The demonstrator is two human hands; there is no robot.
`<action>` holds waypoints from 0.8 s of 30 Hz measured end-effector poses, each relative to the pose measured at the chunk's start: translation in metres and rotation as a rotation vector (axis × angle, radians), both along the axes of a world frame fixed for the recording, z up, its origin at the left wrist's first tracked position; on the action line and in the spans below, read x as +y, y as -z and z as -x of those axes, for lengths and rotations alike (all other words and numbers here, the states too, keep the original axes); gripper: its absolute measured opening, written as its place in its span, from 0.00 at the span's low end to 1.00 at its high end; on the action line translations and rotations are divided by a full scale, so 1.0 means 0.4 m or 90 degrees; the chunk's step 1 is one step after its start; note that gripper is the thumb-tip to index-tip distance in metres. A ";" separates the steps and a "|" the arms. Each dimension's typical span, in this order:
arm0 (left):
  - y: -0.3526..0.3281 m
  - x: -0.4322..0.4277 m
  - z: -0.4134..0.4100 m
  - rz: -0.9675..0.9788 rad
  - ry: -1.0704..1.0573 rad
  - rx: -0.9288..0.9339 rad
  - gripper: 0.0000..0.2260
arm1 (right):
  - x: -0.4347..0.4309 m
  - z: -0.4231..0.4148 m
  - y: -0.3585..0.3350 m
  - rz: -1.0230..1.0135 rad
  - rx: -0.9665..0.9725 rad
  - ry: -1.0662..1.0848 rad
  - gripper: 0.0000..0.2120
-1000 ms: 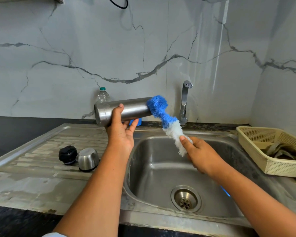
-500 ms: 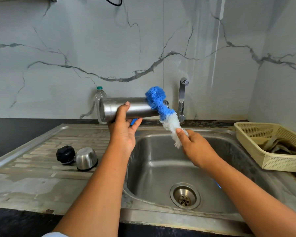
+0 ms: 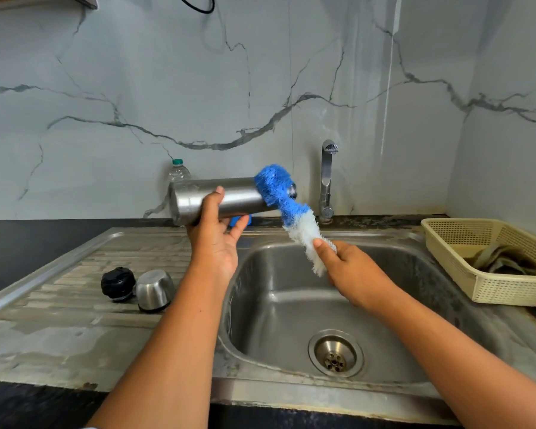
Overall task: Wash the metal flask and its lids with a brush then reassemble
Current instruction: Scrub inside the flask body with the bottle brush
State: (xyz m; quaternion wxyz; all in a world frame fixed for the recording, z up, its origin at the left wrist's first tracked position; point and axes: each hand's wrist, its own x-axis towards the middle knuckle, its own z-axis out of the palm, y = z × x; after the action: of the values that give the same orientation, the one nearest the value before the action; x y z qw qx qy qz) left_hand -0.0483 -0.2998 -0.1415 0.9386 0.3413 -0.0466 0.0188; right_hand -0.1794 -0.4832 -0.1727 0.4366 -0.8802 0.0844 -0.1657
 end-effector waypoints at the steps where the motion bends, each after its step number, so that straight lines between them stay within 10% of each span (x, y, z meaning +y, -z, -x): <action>1: 0.002 -0.009 0.008 -0.026 0.010 0.004 0.16 | 0.005 -0.007 -0.003 -0.010 -0.009 0.004 0.19; 24: -0.019 0.010 0.016 0.019 0.017 0.005 0.28 | -0.016 0.006 0.000 0.021 -0.045 0.035 0.22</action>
State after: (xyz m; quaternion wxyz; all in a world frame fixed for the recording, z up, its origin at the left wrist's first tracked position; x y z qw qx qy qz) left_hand -0.0548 -0.2957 -0.1339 0.9438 0.3270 -0.0473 0.0059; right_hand -0.1818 -0.4898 -0.1728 0.4201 -0.8782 0.0900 -0.2101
